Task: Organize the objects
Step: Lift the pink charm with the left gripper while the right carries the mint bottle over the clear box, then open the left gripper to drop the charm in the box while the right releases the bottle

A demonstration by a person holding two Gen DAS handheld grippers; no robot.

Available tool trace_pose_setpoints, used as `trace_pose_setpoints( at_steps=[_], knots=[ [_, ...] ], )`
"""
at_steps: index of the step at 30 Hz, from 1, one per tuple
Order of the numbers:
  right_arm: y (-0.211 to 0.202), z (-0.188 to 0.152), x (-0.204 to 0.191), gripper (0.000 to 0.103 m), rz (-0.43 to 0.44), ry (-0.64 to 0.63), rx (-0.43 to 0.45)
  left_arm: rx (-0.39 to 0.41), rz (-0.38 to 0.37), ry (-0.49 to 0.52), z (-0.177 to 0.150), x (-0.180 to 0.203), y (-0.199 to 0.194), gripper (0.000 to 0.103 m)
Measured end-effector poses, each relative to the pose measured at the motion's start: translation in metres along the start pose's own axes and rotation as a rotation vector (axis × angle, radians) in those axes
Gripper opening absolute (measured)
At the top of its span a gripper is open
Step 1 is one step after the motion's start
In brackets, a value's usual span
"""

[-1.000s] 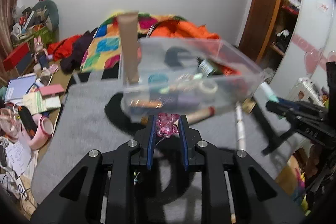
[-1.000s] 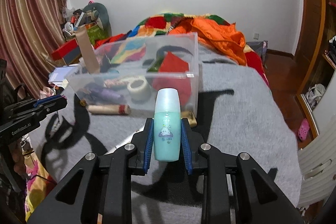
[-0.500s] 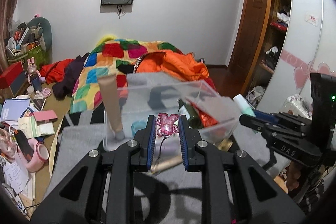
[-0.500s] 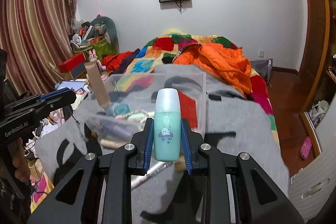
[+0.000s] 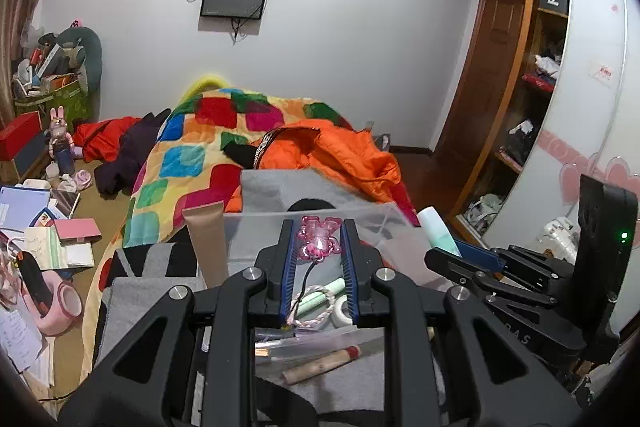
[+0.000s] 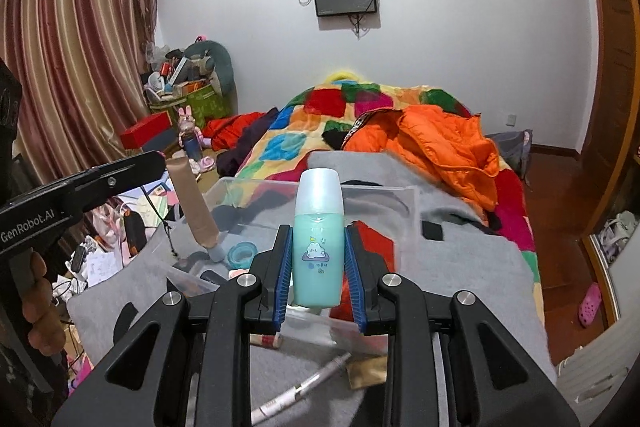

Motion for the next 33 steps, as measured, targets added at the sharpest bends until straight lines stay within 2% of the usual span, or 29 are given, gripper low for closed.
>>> trace_pose_setpoints(
  at_steps=[7,14,23,27,29,33],
  knots=[
    [0.034,-0.009,-0.008,0.023,0.007,-0.018,-0.072,-0.089,0.03,0.004,-0.025,-0.01,0.038,0.021],
    [0.06,-0.019,-0.009,0.023,0.008,-0.023,-0.133,-0.154,0.03,-0.008,-0.045,-0.017,0.061,0.021],
    [0.072,-0.031,-0.013,0.023,-0.009,-0.054,-0.172,-0.21,0.028,-0.002,-0.062,-0.015,0.081,0.021],
    [0.066,-0.034,-0.014,0.023,-0.034,-0.064,-0.157,-0.223,0.025,-0.014,-0.067,-0.017,0.082,0.021],
    [0.063,-0.033,-0.014,0.028,-0.044,-0.067,-0.153,-0.231,0.02,-0.024,-0.069,-0.017,0.08,0.022],
    [0.053,-0.032,-0.013,0.041,-0.058,-0.069,-0.131,-0.216,0.02,-0.032,-0.07,-0.017,0.072,0.033]
  ],
)
Point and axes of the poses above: each gripper's, at about its wrist camera, not at the fingertips, and y roughly the way its jaws point, x to its right, z to its top, the point moved 7 cm from there along y, roughly the way its jaws point, and after that the axes turned 4 degrees about -x, right-handed, at the moved point
